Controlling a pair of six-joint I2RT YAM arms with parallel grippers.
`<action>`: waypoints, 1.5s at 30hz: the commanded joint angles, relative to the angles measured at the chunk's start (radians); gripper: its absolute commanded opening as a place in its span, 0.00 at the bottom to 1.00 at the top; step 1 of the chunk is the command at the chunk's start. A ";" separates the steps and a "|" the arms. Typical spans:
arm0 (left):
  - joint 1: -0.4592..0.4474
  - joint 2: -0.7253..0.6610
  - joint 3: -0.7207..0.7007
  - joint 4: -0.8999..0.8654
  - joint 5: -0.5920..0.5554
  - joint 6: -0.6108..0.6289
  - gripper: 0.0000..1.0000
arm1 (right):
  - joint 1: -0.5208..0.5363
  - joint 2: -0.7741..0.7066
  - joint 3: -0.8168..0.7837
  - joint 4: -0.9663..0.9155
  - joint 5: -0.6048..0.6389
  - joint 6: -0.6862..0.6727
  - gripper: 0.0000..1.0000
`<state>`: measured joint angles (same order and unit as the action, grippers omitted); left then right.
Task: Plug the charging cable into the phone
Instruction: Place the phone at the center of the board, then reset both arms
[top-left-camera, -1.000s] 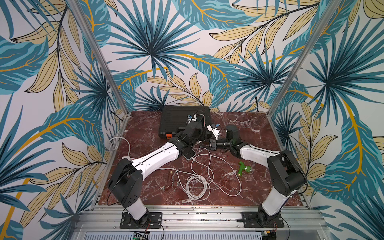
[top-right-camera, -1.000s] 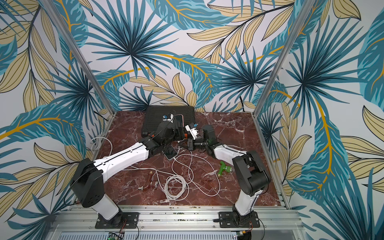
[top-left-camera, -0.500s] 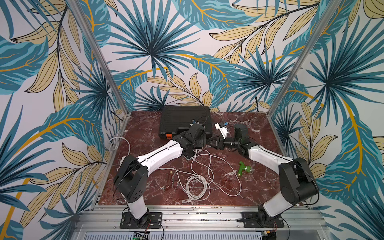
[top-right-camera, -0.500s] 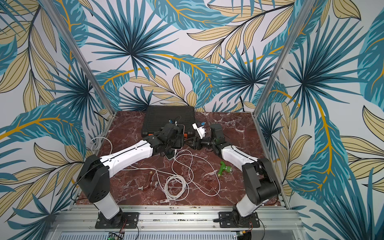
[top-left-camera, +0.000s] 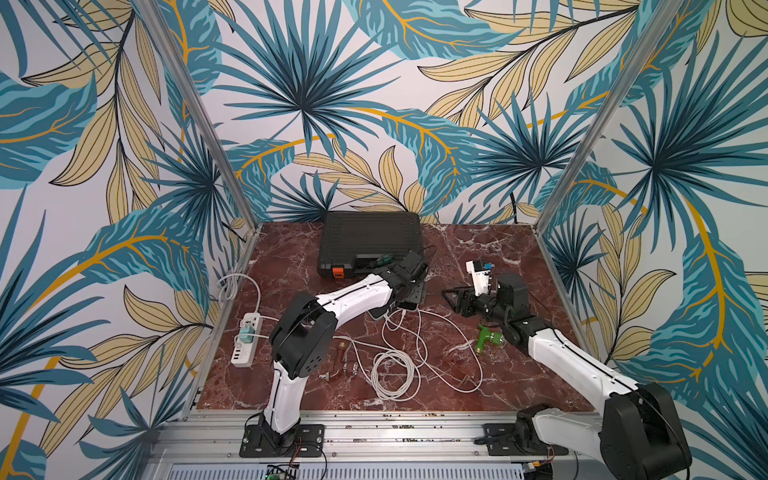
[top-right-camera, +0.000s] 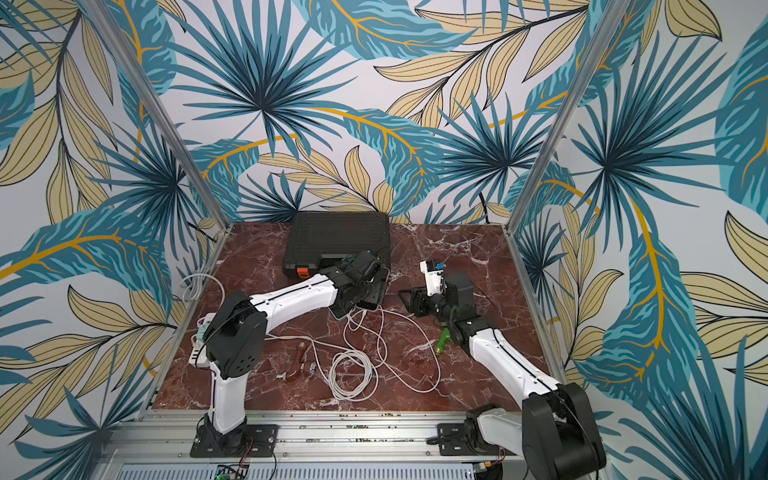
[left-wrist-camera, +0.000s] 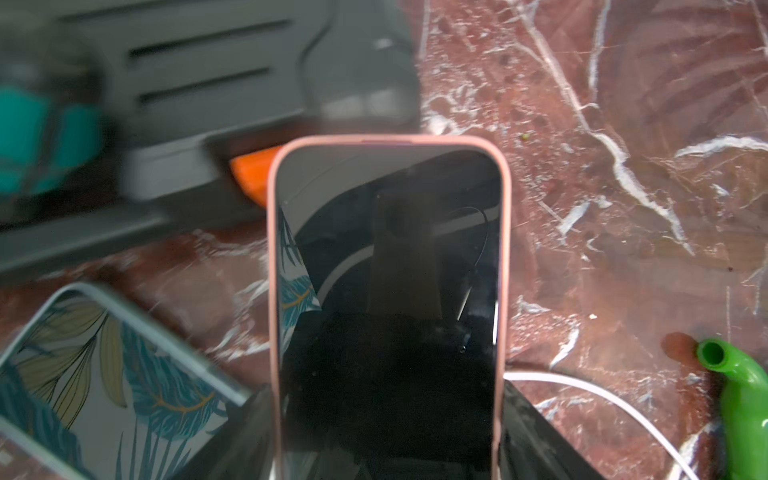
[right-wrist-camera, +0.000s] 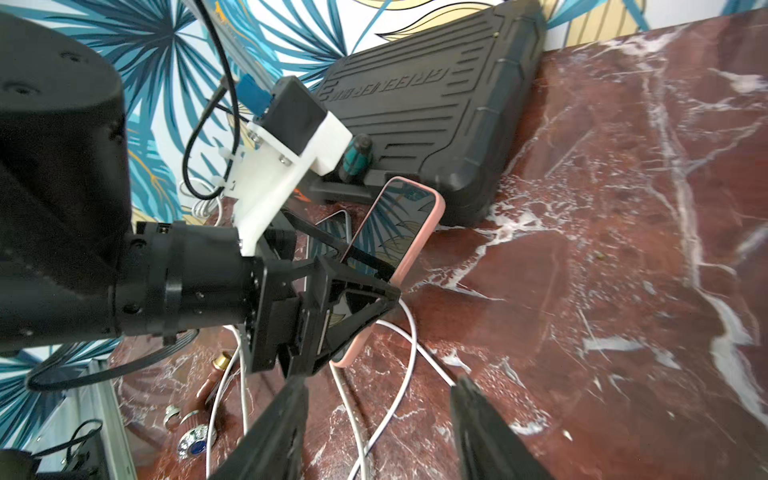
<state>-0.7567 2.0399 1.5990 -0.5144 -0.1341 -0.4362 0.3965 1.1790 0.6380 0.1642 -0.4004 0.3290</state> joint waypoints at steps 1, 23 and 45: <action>-0.024 0.054 0.103 -0.029 0.020 0.058 0.38 | -0.015 -0.063 -0.041 -0.025 0.084 0.044 0.63; -0.054 0.130 0.160 -0.151 -0.014 0.118 1.00 | -0.037 -0.095 -0.103 0.005 0.108 0.085 0.71; 0.173 -1.235 -1.273 0.721 -0.625 0.513 1.00 | -0.048 -0.323 -0.394 0.334 1.073 -0.106 0.84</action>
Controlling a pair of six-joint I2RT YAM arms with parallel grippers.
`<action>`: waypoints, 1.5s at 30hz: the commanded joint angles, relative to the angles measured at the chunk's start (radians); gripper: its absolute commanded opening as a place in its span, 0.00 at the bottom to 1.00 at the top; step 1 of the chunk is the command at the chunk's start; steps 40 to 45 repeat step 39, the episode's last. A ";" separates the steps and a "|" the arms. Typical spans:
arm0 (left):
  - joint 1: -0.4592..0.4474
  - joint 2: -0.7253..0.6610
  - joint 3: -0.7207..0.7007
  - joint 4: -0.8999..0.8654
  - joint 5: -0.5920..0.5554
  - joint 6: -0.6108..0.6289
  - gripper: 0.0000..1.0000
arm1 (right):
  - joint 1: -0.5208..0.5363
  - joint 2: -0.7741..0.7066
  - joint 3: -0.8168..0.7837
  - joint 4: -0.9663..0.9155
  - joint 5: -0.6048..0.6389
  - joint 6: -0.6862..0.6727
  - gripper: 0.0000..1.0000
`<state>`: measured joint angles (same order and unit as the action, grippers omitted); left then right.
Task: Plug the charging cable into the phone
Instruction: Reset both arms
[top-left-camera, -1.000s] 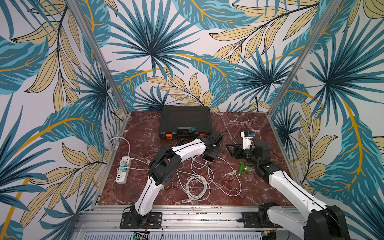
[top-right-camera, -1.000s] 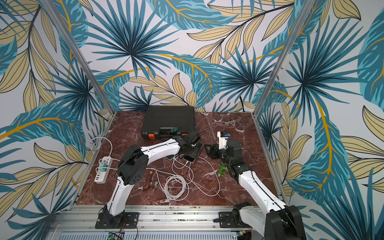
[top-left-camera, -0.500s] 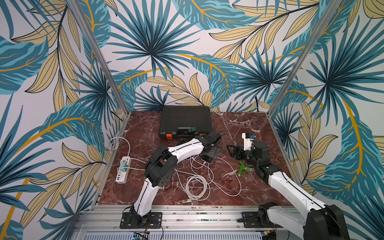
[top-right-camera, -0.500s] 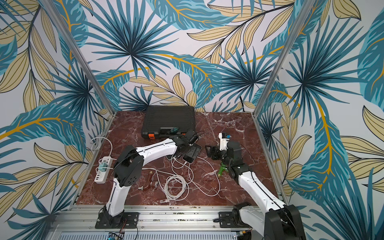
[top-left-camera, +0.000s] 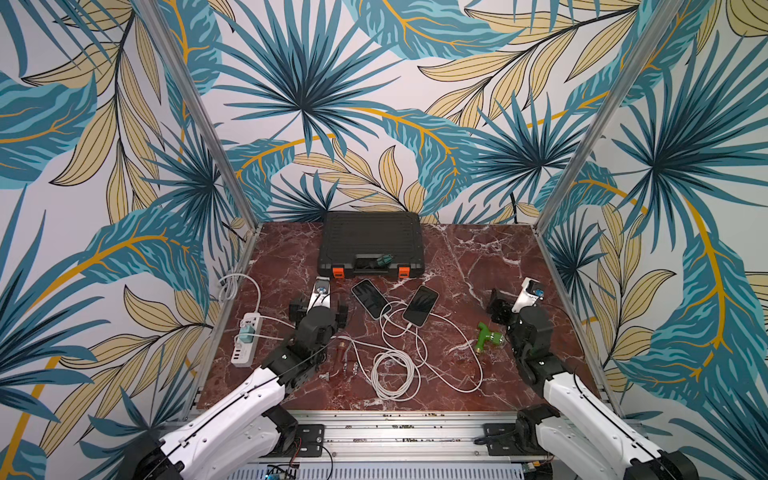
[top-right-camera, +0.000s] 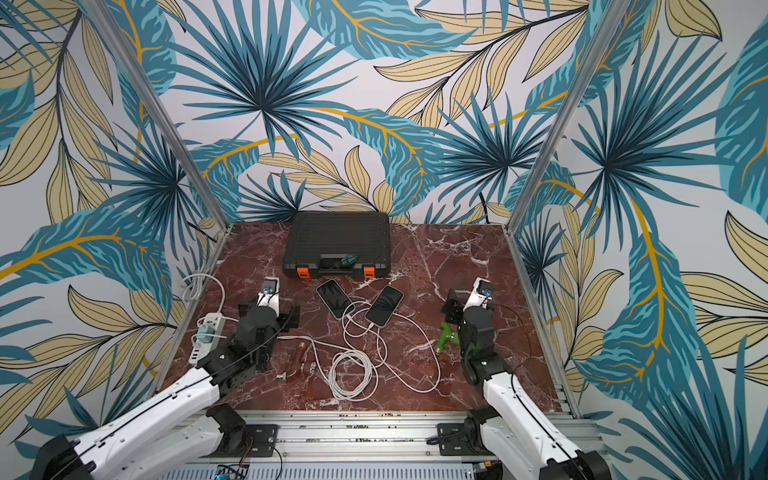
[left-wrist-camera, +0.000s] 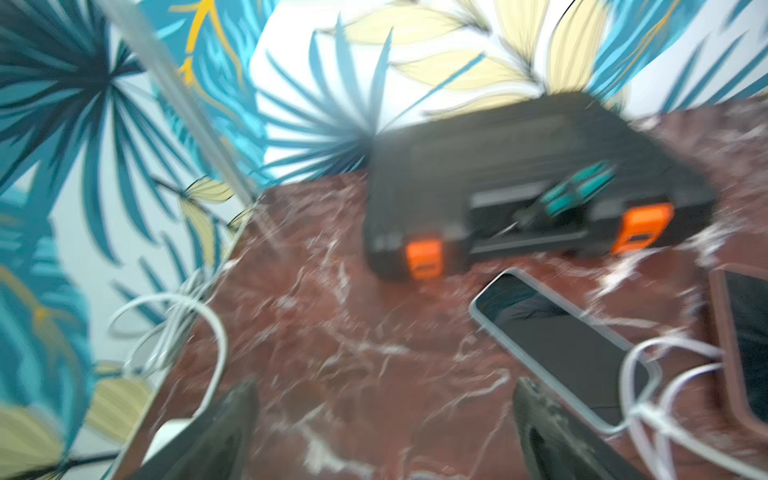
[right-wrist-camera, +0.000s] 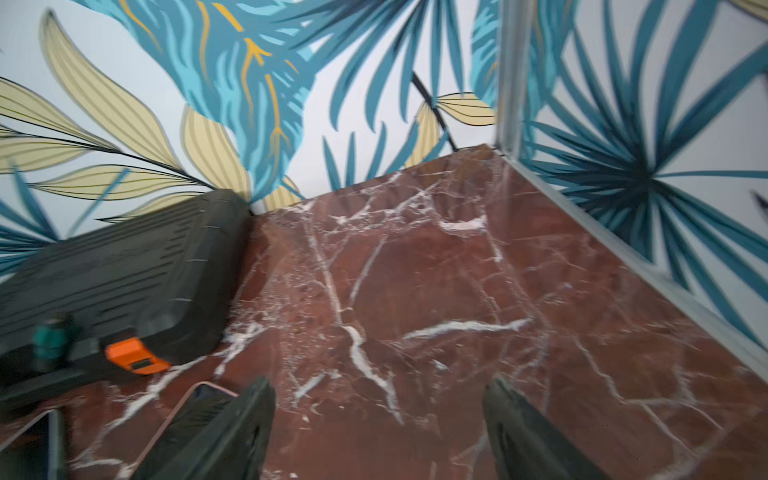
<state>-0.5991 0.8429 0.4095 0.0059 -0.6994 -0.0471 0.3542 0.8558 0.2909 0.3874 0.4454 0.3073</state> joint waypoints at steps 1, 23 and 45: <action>0.042 -0.031 -0.140 0.330 -0.030 0.166 1.00 | -0.006 0.021 -0.074 0.182 0.258 -0.134 0.84; 0.551 0.715 -0.040 0.959 0.576 0.112 1.00 | -0.323 0.663 -0.104 0.998 -0.229 -0.250 0.99; 0.551 0.719 -0.043 0.973 0.578 0.113 1.00 | -0.325 0.668 -0.082 0.970 -0.391 -0.309 0.99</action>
